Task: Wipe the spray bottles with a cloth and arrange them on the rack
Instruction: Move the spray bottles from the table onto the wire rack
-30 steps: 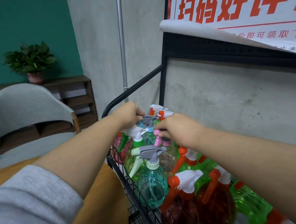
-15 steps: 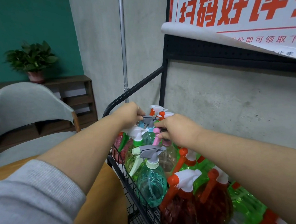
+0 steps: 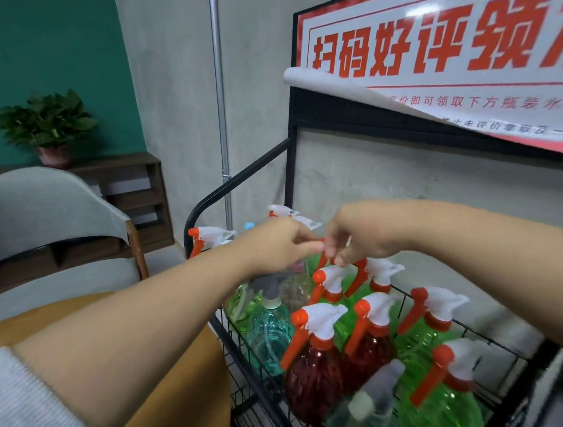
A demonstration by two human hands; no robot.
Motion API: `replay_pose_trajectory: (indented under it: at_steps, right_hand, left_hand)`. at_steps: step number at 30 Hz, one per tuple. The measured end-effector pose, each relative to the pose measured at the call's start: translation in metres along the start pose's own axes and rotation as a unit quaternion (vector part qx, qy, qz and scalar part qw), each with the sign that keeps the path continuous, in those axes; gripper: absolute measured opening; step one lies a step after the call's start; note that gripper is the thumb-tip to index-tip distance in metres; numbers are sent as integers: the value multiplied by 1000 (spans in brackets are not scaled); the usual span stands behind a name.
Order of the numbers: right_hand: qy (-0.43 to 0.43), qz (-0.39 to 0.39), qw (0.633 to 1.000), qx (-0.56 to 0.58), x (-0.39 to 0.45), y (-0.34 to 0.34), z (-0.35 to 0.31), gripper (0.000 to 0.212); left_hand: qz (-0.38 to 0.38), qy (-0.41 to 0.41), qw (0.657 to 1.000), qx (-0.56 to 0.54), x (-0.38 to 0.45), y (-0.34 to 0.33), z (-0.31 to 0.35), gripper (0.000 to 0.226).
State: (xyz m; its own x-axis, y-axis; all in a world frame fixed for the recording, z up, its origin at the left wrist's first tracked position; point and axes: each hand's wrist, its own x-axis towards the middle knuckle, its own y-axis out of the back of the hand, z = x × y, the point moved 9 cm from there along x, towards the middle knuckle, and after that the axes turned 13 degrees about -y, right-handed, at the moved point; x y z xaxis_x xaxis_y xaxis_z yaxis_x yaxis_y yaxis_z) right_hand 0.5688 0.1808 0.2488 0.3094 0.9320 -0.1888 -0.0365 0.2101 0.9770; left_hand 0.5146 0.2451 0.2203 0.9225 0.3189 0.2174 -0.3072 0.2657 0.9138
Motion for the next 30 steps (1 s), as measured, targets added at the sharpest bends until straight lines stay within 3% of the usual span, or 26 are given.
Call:
replay_pose_trajectory:
  at_steps: [4, 7, 11, 18, 27, 30]
  right_hand:
    - [-10, -80, 997, -16, -23, -32, 26, 30]
    - [-12, -108, 994, -17, -29, -54, 39, 42]
    - [-1, -106, 994, 6, -27, -62, 42, 43]
    - [1, -101, 995, -2, -18, -64, 39, 26]
    - [0, -103, 995, -10, -19, -62, 37, 29]
    - [-4, -97, 995, 9, -24, -56, 39, 40]
  left_hand:
    - [-69, 7, 998, 5, -1, -26, 20, 41]
    - [-84, 9, 995, 50, 2, -39, 22, 32]
    - [-53, 28, 997, 55, 3, -42, 15, 35]
    - [-21, 36, 999, 24, 2, -43, 10, 24]
    - [-29, 29, 999, 26, -1, -43, 13, 25]
    - [-29, 38, 999, 24, -1, -42, 15, 28]
